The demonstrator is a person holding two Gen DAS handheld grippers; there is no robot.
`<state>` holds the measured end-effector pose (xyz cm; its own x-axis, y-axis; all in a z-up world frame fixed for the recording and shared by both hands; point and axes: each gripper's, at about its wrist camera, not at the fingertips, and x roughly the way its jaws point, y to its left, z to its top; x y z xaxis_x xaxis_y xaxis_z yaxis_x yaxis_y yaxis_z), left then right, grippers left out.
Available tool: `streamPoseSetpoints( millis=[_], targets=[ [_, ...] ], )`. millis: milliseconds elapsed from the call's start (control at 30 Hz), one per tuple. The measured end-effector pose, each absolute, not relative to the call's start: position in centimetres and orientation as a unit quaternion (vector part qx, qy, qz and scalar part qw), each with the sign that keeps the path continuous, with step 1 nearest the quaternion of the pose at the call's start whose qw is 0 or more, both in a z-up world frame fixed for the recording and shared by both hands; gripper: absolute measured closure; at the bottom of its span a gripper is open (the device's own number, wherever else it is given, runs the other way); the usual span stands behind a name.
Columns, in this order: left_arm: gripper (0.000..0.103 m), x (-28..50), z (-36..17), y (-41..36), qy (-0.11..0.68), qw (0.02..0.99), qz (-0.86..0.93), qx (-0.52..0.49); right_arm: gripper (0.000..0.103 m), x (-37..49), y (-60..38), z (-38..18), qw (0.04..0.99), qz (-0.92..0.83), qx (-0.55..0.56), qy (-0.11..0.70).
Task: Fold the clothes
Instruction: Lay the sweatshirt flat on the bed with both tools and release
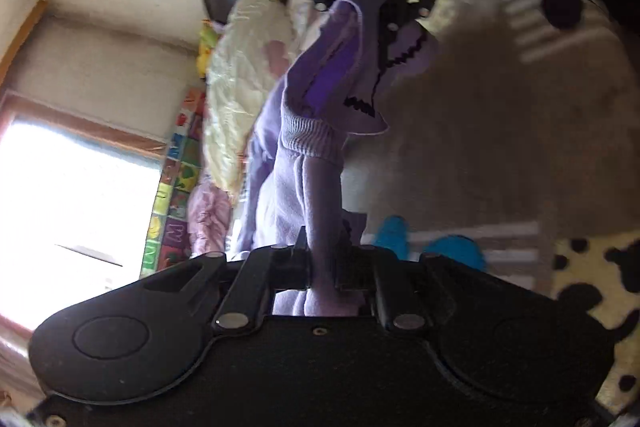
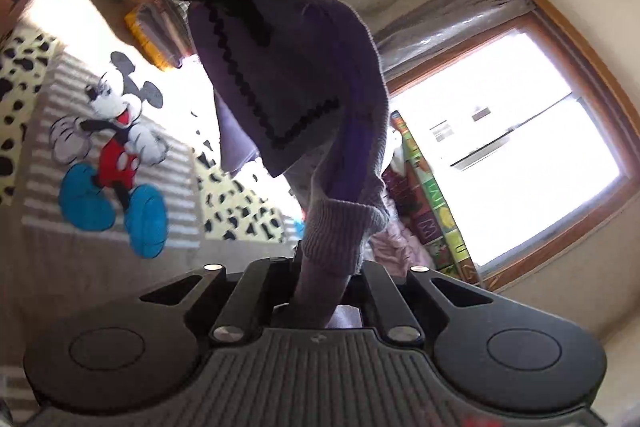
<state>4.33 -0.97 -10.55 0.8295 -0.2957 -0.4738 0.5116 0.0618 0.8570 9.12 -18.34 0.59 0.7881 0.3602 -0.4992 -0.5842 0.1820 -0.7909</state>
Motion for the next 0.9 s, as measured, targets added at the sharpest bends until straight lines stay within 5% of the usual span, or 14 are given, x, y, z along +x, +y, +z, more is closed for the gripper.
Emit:
streamPoseSetpoints(
  millis=[167, 267, 700, 800, 900],
  targets=[
    [0.096, -0.2, -20.3, -1.3, 0.121, 0.668, -0.318, 0.662, 0.093, 4.3, -18.1, -16.6, 0.632, 0.375, -0.646, 0.206],
    [0.095, 0.2, -19.8, -1.2, 0.123, 0.677, -0.314, 0.654, 0.094, 4.7, -17.8, -15.7, 0.677, 0.367, -0.597, 0.225],
    [0.094, -0.4, -20.9, 0.1, 0.120, 0.645, -0.318, 0.685, 0.092, 0.6, -17.9, -13.9, 0.602, 0.418, -0.646, 0.212],
    [0.090, -0.7, -20.0, 0.6, 0.144, 0.651, -0.320, 0.673, 0.079, -1.0, -18.2, -13.7, 0.592, 0.430, -0.647, 0.212],
    [0.074, -0.6, -17.3, 1.2, 0.199, 0.685, -0.329, 0.619, 0.066, -3.4, -19.8, -13.1, 0.588, 0.446, -0.643, 0.205]
  ],
)
